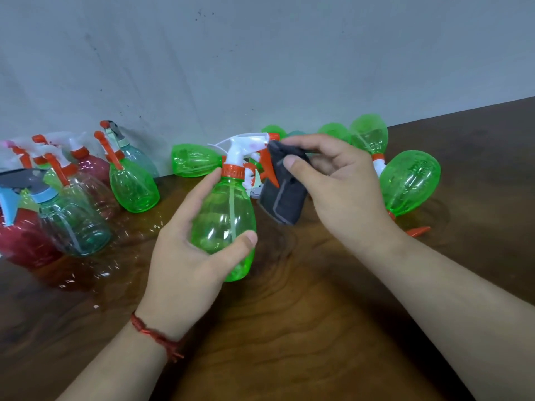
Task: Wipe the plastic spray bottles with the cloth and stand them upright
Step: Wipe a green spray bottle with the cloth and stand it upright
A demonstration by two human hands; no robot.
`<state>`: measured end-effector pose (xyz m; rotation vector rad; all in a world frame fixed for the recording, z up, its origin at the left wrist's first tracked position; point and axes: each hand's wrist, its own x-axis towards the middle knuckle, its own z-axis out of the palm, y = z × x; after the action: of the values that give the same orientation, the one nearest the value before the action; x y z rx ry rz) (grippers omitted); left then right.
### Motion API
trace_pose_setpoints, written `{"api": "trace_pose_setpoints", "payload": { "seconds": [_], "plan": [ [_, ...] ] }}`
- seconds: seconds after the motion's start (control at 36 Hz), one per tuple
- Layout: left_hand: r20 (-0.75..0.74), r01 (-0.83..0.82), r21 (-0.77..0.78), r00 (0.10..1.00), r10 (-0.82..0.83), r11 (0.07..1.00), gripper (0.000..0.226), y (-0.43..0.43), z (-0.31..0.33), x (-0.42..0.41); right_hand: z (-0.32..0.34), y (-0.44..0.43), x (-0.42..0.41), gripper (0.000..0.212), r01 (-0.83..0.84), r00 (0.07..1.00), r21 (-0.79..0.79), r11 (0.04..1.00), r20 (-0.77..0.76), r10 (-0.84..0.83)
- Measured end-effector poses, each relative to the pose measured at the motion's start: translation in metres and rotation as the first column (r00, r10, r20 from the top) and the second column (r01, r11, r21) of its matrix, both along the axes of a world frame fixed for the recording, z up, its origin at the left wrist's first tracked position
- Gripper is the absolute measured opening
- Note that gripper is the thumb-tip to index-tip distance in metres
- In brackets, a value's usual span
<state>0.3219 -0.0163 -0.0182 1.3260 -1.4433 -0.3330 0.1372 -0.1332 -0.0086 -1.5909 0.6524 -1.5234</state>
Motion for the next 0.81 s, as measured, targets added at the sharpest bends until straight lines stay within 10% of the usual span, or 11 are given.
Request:
{"api": "trace_pose_setpoints", "payload": {
  "seconds": [0.47, 0.81],
  "plan": [
    [-0.489, -0.019, -0.037, 0.872, -0.001, 0.999, 0.086, -0.008, -0.008, 0.006, -0.018, 0.019, 0.02, 0.027, -0.368, 0.93, 0.501, 0.783, 0.183, 0.32],
    [-0.228, -0.106, 0.102, 0.965, 0.127, 0.989, 0.044, -0.01, -0.001, 0.015, -0.022, 0.026, 0.023, 0.027, -0.379, 0.925, 0.467, 0.799, 0.169, 0.34]
  ]
}}
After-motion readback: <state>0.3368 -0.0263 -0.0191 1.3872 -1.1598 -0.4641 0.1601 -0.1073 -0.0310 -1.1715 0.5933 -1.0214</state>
